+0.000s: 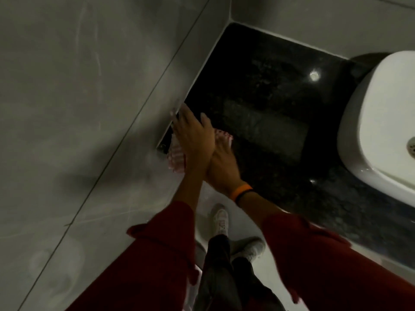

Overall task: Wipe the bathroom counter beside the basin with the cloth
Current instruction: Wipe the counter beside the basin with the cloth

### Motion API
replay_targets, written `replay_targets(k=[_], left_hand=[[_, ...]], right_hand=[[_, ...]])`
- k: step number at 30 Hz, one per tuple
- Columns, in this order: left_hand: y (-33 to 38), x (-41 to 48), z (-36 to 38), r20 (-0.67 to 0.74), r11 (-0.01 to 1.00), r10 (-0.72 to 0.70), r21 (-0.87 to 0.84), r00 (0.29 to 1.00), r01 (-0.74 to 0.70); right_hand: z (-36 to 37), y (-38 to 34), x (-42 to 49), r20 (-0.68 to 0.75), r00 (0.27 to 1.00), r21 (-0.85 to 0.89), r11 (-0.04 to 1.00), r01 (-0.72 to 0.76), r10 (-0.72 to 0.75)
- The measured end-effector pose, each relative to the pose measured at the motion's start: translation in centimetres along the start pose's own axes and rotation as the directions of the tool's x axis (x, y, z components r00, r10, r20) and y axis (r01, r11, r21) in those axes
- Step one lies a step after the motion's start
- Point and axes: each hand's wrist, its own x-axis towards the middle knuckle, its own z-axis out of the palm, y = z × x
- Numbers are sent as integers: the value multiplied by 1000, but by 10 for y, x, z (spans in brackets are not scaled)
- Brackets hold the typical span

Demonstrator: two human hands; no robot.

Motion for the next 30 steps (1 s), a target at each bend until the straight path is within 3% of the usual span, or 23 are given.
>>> replay_targets(k=[4,7,10,16,23,26,28,30], left_hand=[[-19,32,-9,117,982,187,-19,975,-186],[-33,47,-9,200,926,362,33,911,-375],[-44,51,-3,250,804,525,167,814,-570],[-52,46,26,382,660,581,295,718,-691],[-42,43,48,388,603,647,268,657,-752],[-45,45,52,395,618,626,273,672,-737],[-45,47,53,411,620,609,286,678,-731],[-45,48,52,423,621,602,285,677,-730]], right_hand=[[16,-10,16,206,975,-84,991,103,-84],[10,18,-3,172,963,-98,970,225,-206],[2,45,-35,187,948,-145,948,284,-256],[-15,86,-107,230,955,-181,956,230,-186],[-53,86,-161,218,975,-108,992,67,-42],[-79,85,-152,317,947,93,992,-83,49],[-99,87,-136,414,898,221,941,-257,148],[-115,96,-118,543,802,381,778,-500,249]])
